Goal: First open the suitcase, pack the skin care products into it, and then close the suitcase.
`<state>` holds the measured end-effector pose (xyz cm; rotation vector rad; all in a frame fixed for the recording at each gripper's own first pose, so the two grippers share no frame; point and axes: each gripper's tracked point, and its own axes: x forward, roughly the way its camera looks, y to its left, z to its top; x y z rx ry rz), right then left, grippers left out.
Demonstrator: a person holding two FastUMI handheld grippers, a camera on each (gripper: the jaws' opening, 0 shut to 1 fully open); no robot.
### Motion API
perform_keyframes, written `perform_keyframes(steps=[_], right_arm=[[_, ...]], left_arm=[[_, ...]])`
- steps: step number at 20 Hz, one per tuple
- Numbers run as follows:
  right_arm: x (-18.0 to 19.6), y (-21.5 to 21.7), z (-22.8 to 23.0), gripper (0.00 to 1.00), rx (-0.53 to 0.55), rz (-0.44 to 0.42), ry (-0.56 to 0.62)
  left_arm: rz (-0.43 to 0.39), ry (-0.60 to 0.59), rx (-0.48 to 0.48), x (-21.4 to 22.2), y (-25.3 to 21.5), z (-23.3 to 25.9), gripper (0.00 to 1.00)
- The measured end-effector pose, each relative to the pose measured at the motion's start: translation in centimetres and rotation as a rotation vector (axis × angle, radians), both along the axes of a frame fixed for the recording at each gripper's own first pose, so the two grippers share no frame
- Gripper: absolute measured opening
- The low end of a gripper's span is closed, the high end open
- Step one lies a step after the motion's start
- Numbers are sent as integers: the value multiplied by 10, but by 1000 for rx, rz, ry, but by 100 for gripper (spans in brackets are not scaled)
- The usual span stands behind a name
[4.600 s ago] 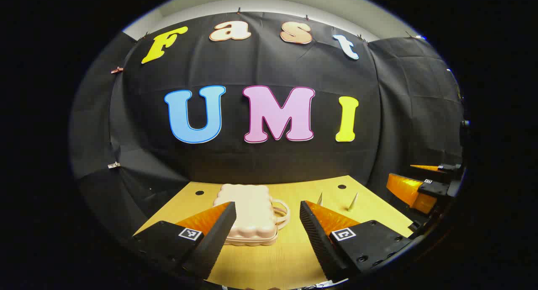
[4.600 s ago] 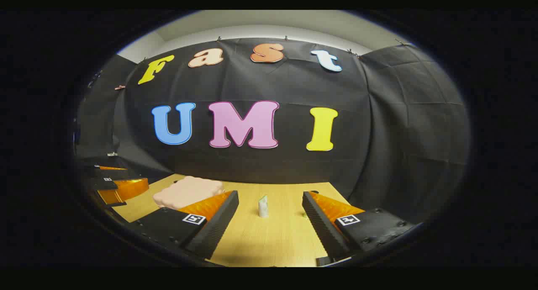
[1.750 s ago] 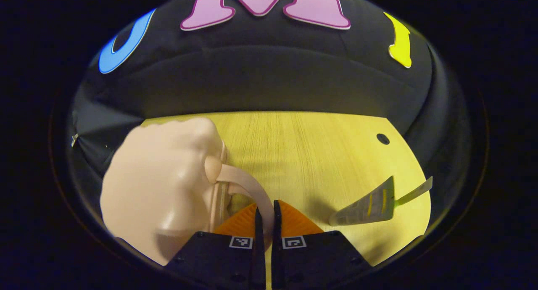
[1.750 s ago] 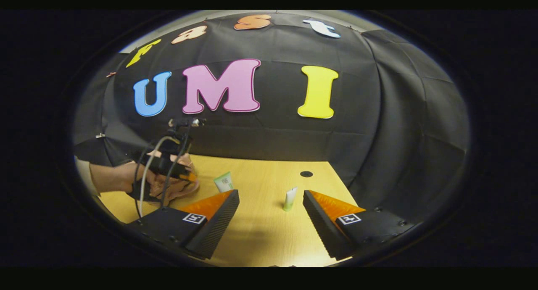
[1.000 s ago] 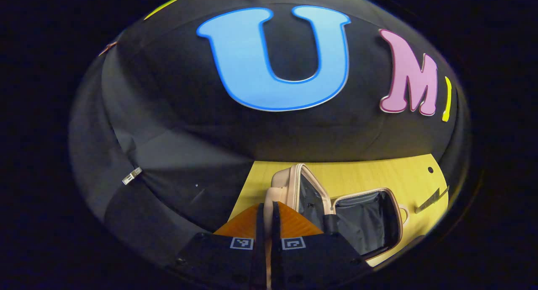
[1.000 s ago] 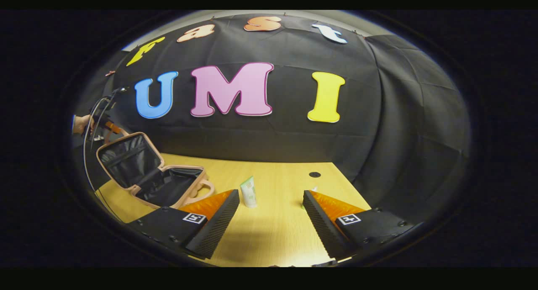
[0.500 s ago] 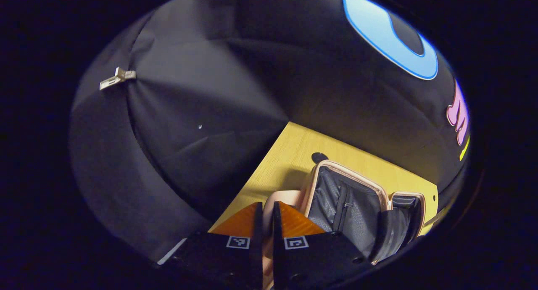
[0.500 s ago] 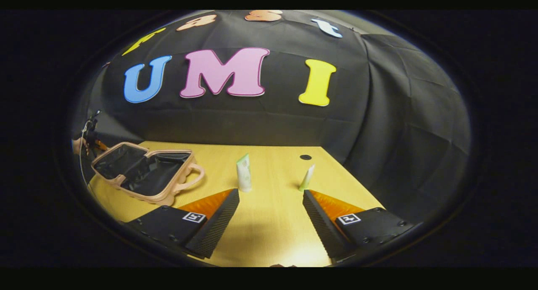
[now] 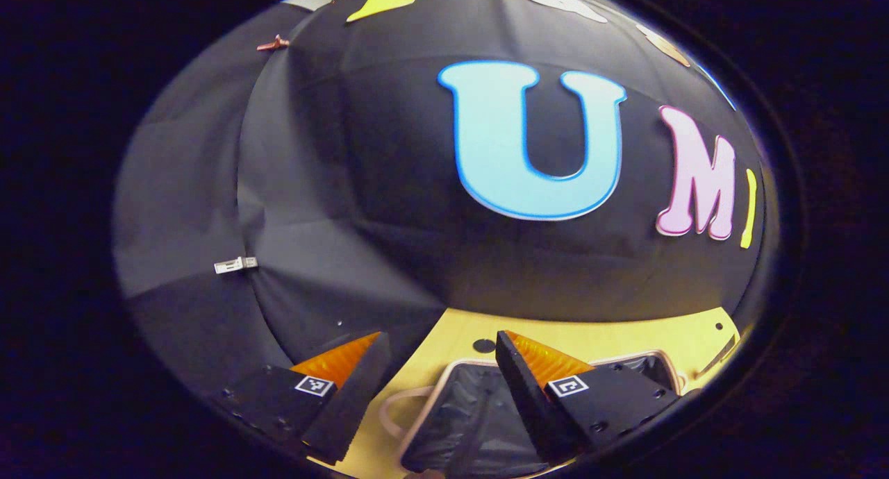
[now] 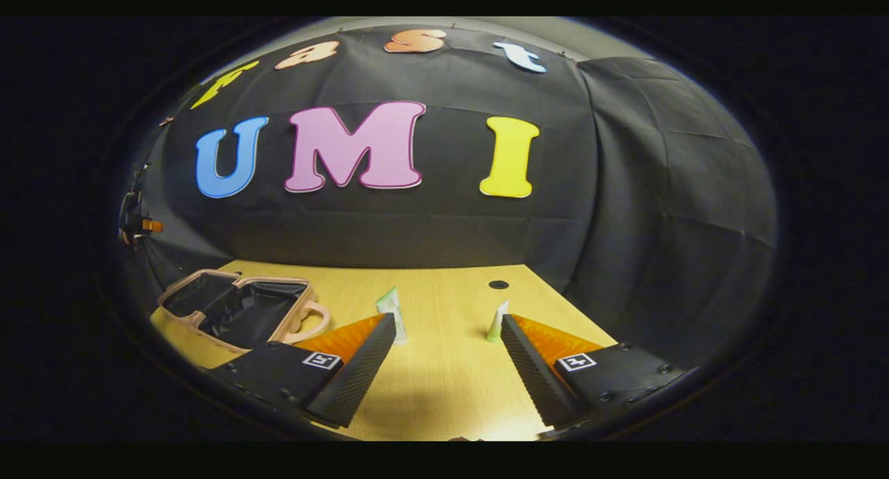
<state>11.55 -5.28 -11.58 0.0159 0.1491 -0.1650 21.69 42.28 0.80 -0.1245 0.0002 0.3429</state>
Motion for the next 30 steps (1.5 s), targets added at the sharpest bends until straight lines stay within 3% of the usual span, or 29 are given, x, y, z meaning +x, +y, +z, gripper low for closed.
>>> perform_keyframes(steps=[4, 6, 8, 13, 16, 19, 21, 26, 30], right_arm=[[8, -33, 22, 97, 10, -3, -13], [10, -49, 28, 96, 15, 3, -17], [10, -55, 23, 97, 42, 23, 1], [22, -71, -7, 98, 44, 68, 63], [38, -81, -26, 98, 54, 77, 71], [60, -87, -56, 97, 59, 94, 90], [74, -92, -73, 98, 44, 96, 100], [106, -101, -107, 98, 31, 84, 133], [136, -102, -131, 98, 127, 65, 155]], left_arm=[[-70, -62, -50, -30, -115, 14, 96], [-135, -60, -10, -34, -192, 3, 96], [-208, -3, 30, -31, -256, -31, 96], [-394, 99, -53, -31, -411, -124, 96], [-571, 129, -6, -5, -488, -151, 96], [-690, 166, 43, 28, -536, -171, 97], [-719, 189, 51, 46, -559, -182, 96], [-750, 229, 138, 106, -595, -195, 97], [-743, 325, 99, 137, -612, -219, 90]])
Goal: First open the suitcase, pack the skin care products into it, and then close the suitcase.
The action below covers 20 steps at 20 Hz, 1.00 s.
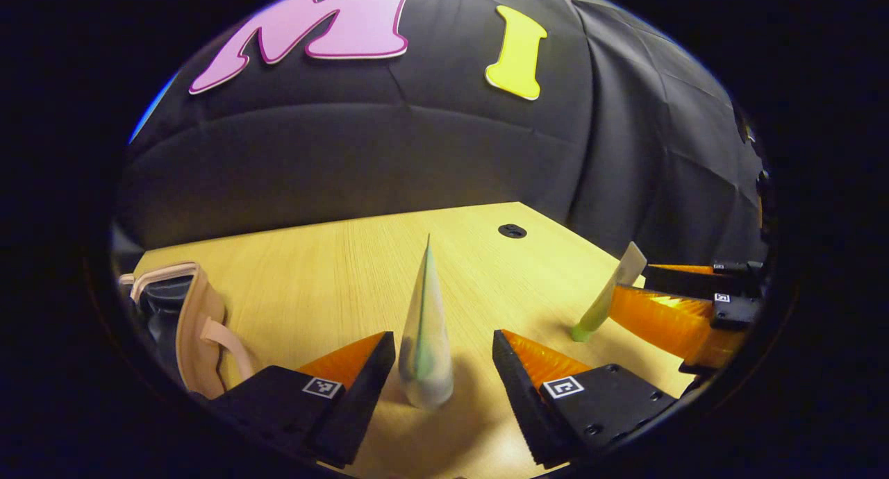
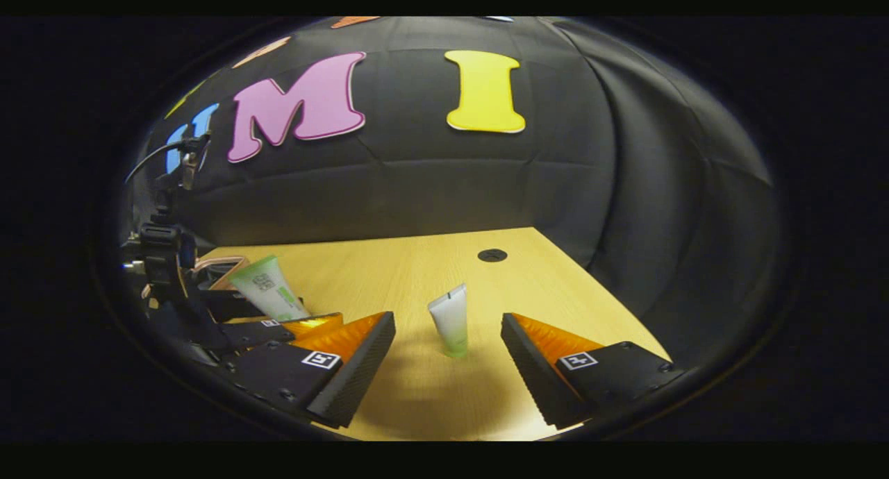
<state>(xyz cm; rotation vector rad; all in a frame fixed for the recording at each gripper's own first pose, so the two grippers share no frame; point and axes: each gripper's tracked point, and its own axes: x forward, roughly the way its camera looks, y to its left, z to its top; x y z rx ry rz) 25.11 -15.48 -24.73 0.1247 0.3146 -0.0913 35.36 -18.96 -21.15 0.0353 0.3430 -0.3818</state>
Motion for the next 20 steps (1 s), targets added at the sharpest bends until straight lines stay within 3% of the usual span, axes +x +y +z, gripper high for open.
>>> perform_keyframes(steps=[1, 3, 5, 11, 15, 16, 18, 19, 20], right_arm=[[7, 1, -4, 98, 21, -9, 3], [15, -1, -16, 97, 24, -28, 28], [18, -5, -25, 97, 25, -56, 49], [40, -17, -52, 92, -12, -126, 107], [47, -14, -58, 39, -73, -123, 125], [47, -11, -57, 39, -86, -105, 118], [36, -4, -43, 23, -114, -75, 102], [32, 2, -31, 26, -127, -59, 78], [26, 8, -15, 19, -140, -48, 51]], left_arm=[[25, 10, 20, 10, 2, -6, 83], [66, -4, 15, 14, 10, -3, 50], [97, -2, -18, 21, 11, -1, 42], [83, -7, -20, 19, 11, -4, 37], [87, -12, -29, 9, 18, -5, 41], [83, -11, -33, 7, 20, -6, 37], [80, -13, -44, 1, 26, -6, 41], [79, -16, -61, -4, 31, -3, 41], [79, -26, -82, -10, 36, 4, 37]])
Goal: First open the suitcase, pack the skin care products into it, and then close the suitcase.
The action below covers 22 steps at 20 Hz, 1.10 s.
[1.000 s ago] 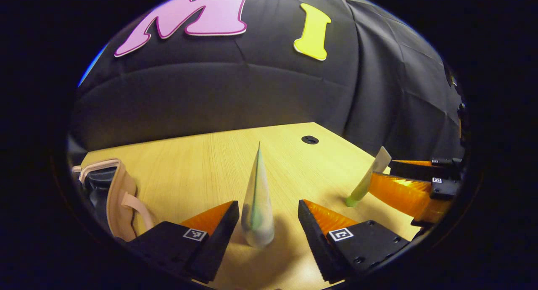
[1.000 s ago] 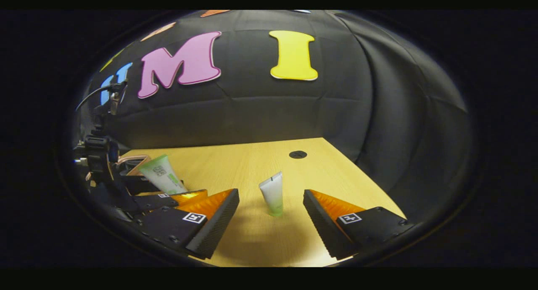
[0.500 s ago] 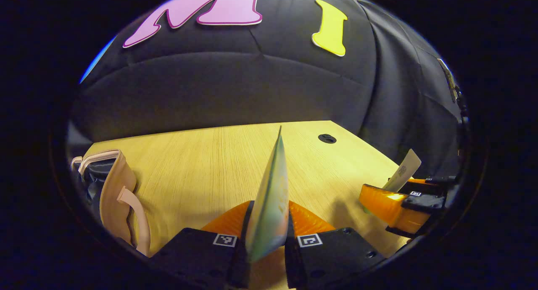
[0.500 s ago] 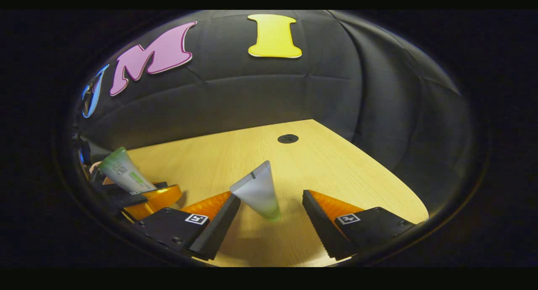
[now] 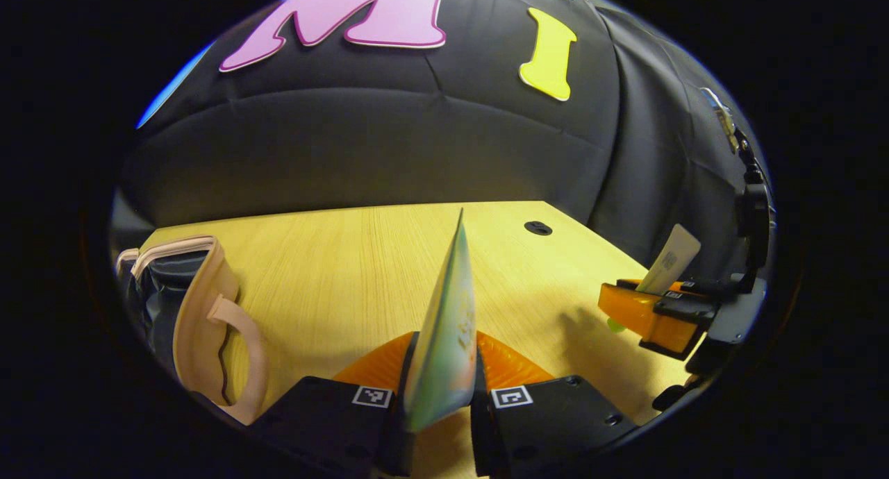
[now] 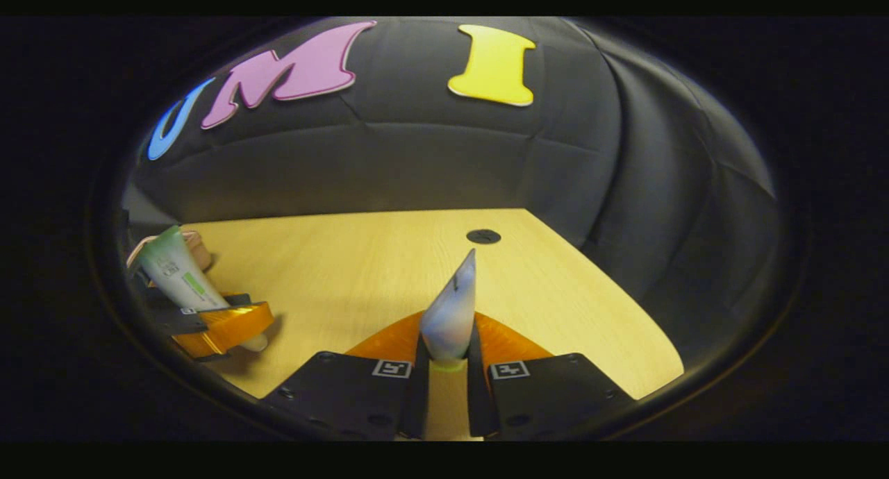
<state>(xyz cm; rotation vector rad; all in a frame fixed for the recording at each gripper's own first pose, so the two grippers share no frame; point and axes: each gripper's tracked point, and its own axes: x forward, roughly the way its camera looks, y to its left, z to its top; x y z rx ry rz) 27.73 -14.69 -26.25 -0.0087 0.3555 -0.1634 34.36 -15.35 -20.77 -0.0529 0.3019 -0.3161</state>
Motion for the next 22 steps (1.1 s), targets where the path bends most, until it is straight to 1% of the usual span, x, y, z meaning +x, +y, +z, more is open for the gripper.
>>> perform_keyframes(steps=[1, 2, 3, 4, 5, 6, 7, 8, 9, 11, 12, 14, 15, 16, 18, 19, 20, 21, 22], right_arm=[[-6, 9, 17, 33, 0, 18, -31], [-14, 20, 32, 26, 9, 35, -52], [-25, 33, 46, 25, 15, 54, -63], [-36, 46, 57, 25, 15, 72, -64], [-49, 58, 69, 22, 2, 92, -69], [-59, 74, 84, 25, -9, 115, -77], [-70, 92, 98, 25, -19, 141, -87], [-79, 112, 113, 25, -19, 174, -102], [-85, 132, 124, 25, -11, 200, -107], [-94, 174, 145, 25, 3, 255, -123], [-94, 195, 154, 25, 0, 288, -137], [-94, 235, 163, 25, 3, 346, -143], [-94, 255, 167, 25, 18, 371, -140], [-93, 273, 169, 25, 37, 394, -142], [-91, 304, 173, 25, 56, 445, -139], [-91, 319, 170, 25, 55, 477, -135], [-91, 327, 167, 25, 55, 495, -125], [-91, 335, 161, 25, 65, 512, -103], [-91, 342, 156, 25, 80, 525, -84]], left_arm=[[1, -13, -16, -7, 7, 9, 37], [-2, -29, -24, -15, 15, 20, 34], [-5, -42, -24, -24, 24, 32, 34], [-6, -55, -20, -36, 38, 45, 37], [-1, -65, -15, -47, 55, 58, 37], [9, -67, -13, -61, 75, 70, 37], [26, -64, -15, -72, 98, 79, 37], [47, -60, -23, -83, 122, 89, 34], [73, -53, -29, -91, 148, 94, 37], [141, -31, -23, -100, 201, 100, 37], [171, 0, -19, -102, 226, 97, 37], [187, 82, -22, -101, 264, 80, 37], [175, 120, -24, -96, 277, 66, 34], [163, 180, -3, -92, 291, 48, 37], [152, 301, 51, -86, 314, 17, 37], [149, 382, 64, -83, 324, -3, 37], [141, 456, 51, -83, 327, -16, 40], [123, 534, 22, -83, 325, -28, 34], [121, 611, -8, -86, 322, -37, 37]])
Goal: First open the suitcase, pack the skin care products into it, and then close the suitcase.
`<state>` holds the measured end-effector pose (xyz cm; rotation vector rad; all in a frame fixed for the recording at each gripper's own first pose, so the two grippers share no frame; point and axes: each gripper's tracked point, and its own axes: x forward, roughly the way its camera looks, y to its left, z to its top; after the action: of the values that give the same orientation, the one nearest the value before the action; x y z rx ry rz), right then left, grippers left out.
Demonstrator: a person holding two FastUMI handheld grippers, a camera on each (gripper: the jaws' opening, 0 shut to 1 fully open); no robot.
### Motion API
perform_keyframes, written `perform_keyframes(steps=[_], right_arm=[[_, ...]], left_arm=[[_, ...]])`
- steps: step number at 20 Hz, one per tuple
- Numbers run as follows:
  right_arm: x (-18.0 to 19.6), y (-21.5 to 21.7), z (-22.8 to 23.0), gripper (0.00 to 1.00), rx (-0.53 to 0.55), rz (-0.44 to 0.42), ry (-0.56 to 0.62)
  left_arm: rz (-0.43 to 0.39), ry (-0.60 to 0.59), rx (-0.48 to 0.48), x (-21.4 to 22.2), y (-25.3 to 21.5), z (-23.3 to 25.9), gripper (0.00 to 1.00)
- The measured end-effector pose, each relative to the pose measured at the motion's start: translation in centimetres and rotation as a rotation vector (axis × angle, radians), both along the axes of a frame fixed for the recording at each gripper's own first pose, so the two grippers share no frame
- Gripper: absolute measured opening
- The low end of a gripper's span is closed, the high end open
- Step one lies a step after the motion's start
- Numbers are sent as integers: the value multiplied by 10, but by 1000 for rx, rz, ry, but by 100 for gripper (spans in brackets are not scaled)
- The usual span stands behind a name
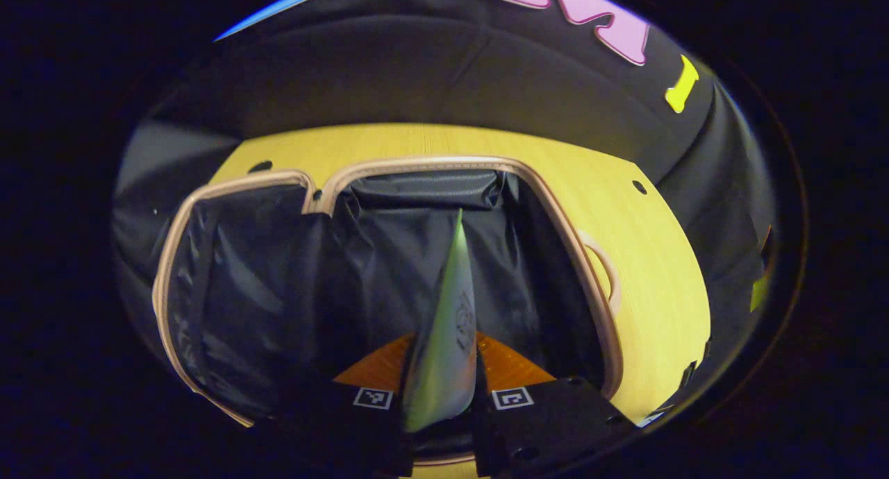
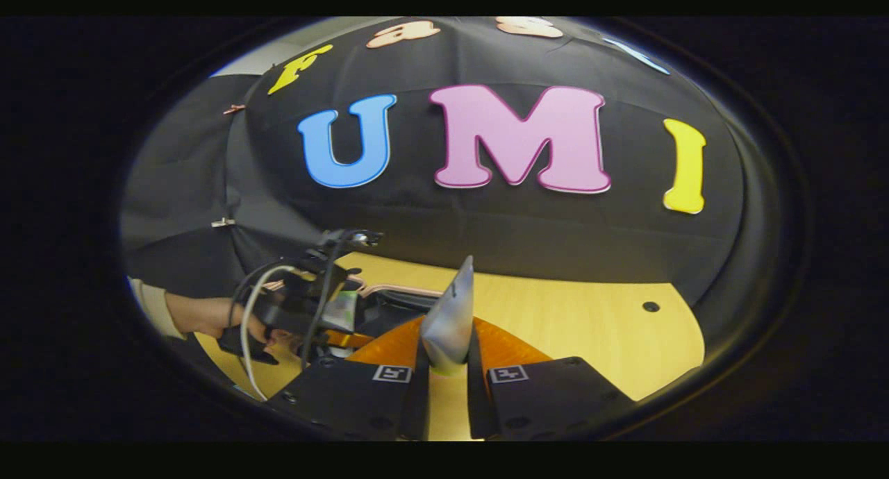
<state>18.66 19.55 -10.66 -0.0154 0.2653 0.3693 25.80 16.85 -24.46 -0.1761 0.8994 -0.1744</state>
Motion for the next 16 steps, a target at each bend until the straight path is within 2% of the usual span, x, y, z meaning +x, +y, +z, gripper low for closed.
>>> perform_keyframes(steps=[1, 2, 4, 5, 6, 7, 8, 9, 10, 11, 12, 14, 16], right_arm=[[1, 5, -5, 25, 11, 10, 19], [4, 8, -8, 25, 19, 16, 40], [11, 13, -17, 25, 29, 23, 81], [14, 12, -20, 25, 30, 22, 93], [18, 13, -22, 25, 31, 21, 105], [22, 13, -26, 25, 28, 18, 115], [26, 15, -29, 32, 21, 18, 127], [29, 17, -34, 32, 16, 17, 140], [31, 21, -39, 32, 16, 19, 161], [35, 27, -45, 18, 19, 22, 186], [38, 33, -52, 18, 24, 24, 216], [47, 51, -67, 18, 28, 26, 264], [58, 67, -89, 25, -6, 29, 313]], left_arm=[[9, 66, -24, -3, 0, -8, 40], [20, 120, -29, -3, 1, -15, 38], [33, 199, 35, -6, 11, -27, 39], [34, 198, 63, -5, 16, -27, 42], [40, 174, 76, -2, 19, -24, 51], [42, 144, 57, 1, 17, -16, 49], [53, 96, 44, 3, 17, -5, 63], [62, 43, 24, 0, 17, 10, 71], [94, -26, 25, -1, 23, 28, 87], [132, -114, 30, -4, 32, 49, 94], [168, -203, 39, -10, 46, 72, 99], [252, -339, 96, -35, 82, 111, 98], [333, -422, 168, -70, 111, 141, 97]])
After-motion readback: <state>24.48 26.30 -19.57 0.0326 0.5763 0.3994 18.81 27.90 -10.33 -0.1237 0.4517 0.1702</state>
